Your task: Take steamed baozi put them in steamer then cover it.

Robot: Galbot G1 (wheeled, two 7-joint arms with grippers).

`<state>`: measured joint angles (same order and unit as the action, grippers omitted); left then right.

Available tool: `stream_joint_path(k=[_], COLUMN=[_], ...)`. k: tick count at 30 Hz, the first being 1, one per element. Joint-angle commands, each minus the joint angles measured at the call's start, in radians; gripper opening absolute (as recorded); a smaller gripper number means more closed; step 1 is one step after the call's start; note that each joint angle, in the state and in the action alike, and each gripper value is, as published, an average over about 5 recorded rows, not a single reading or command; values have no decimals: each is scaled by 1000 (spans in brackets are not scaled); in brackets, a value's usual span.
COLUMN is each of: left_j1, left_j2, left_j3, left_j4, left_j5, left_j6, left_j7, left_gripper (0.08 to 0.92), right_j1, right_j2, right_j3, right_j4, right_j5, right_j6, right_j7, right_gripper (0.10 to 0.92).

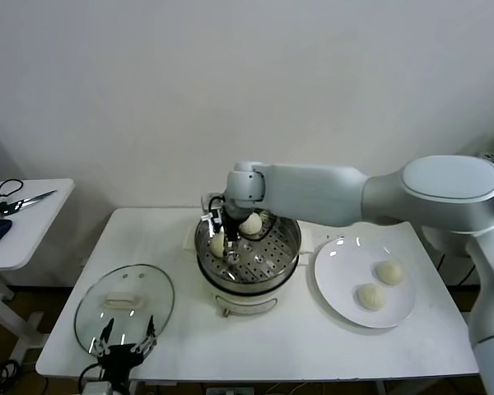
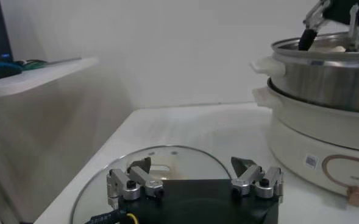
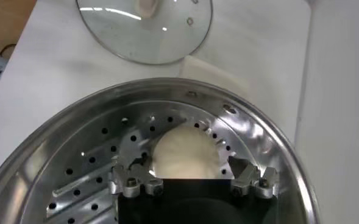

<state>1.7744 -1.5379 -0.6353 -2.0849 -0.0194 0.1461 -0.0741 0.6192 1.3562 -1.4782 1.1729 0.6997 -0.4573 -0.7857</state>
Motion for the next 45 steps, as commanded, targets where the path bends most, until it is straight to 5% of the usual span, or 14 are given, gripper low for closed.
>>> stream_joint_path(k=[1,7,17,26,45], left_j1=[2,0,-14,-5,0], left_j2=[-3,-1,5,5,4], left_j3=[0,-3,-3,-1,2], left_j4=[-7,-5,9,5,12], left_j5=[1,0,-2,3,6], left_j6=[2,1,4,5,0], left_j7=[0,1,4,5,2], left_gripper=[823,823,823,823,823], right_j1=[147,265,185,-221,-513], right_j2=[-164,-504,-871,-922,-801], right_j3=[-18,-148,-246,50,323], right_j4=[82,238,366,282,158], right_j5=[39,26,-268,-485,-538], right_j6=[96,193,249,212,150], right_j7=[-103,-244,-254,-202,-128], right_gripper=[823,823,823,823,823])
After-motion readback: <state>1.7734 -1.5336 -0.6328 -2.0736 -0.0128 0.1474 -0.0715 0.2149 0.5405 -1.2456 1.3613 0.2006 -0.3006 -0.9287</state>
